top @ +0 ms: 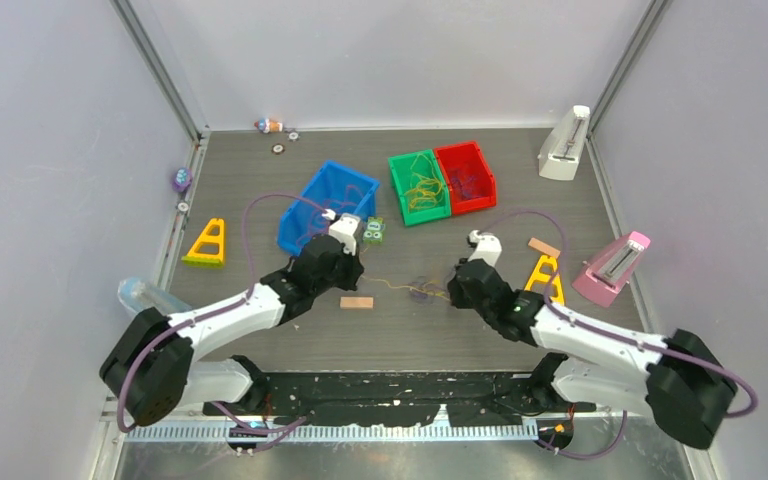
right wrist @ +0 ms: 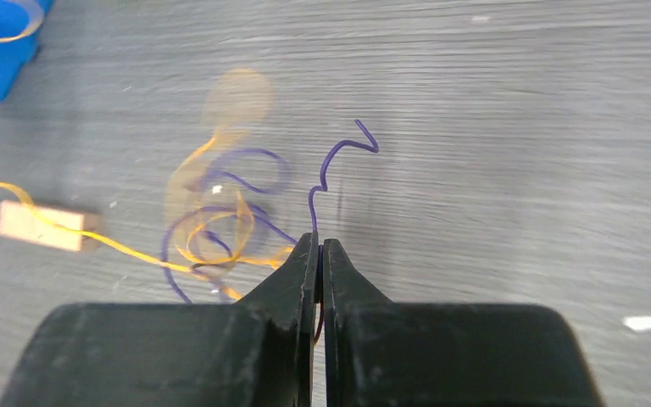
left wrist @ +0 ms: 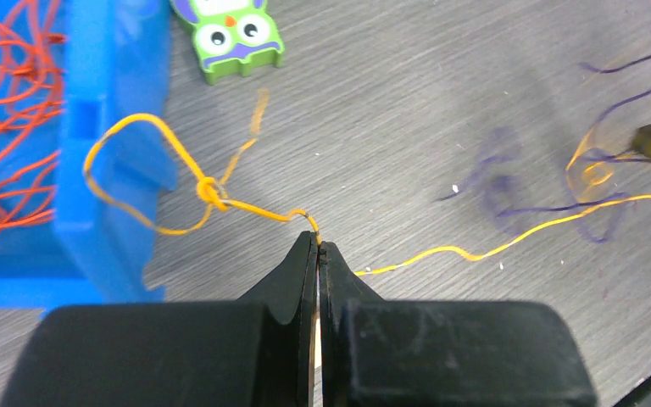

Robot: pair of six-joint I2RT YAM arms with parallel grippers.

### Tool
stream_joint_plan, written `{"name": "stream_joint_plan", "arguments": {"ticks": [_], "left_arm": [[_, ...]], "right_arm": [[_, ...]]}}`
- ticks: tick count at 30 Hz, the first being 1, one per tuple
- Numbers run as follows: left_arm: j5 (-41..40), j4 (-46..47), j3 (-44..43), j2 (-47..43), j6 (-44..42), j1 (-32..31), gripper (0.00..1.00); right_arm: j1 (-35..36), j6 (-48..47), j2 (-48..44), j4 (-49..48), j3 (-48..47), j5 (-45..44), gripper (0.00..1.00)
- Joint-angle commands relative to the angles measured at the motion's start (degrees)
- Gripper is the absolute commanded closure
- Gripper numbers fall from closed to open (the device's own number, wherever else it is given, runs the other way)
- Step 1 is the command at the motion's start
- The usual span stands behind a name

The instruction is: Untangle the cables

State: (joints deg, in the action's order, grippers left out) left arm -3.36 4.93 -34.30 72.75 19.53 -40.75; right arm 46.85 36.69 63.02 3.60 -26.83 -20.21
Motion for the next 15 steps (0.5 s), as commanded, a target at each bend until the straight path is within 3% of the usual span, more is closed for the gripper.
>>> {"name": "stream_joint_plan", "arguments": {"ticks": [1, 6, 11, 13, 14, 15], "left_arm": [[-8.0, 3.7, 2.8, -5.0, 0.2, 0.1, 1.0], [-14.2, -2.0, 4.8, -13.1, 1.6, 0.1, 1.0], [-23.1, -12.8, 4.3, -24.8, 2.9, 0.3, 1.0], [-25.3, -17.2, 3.4, -28.9, 3.9, 0.5, 1.0], [-26.5, -19.8, 2.7, -30.7, 4.7, 0.6, 1.0], [-27.4, -21.8, 1.9, -32.3, 5.2, 0.7, 1.0]], "right_arm": [[-1.0, 5.6, -11.6, 12.2, 2.6, -16.0, 0.95], [-2.9, 8.2, -24.8, 23.1, 3.3, -23.6, 0.95], [-5.9, 8.2, -30.5, 28.2, 2.8, -24.6, 0.95], [-6.7, 7.7, -30.7, 27.8, 2.9, -22.6, 0.88], [-6.9, 7.7, -30.1, 27.7, 2.9, -21.8, 0.75], [-7.3, 7.7, -29.7, 27.7, 2.7, -21.4, 0.72]]}}
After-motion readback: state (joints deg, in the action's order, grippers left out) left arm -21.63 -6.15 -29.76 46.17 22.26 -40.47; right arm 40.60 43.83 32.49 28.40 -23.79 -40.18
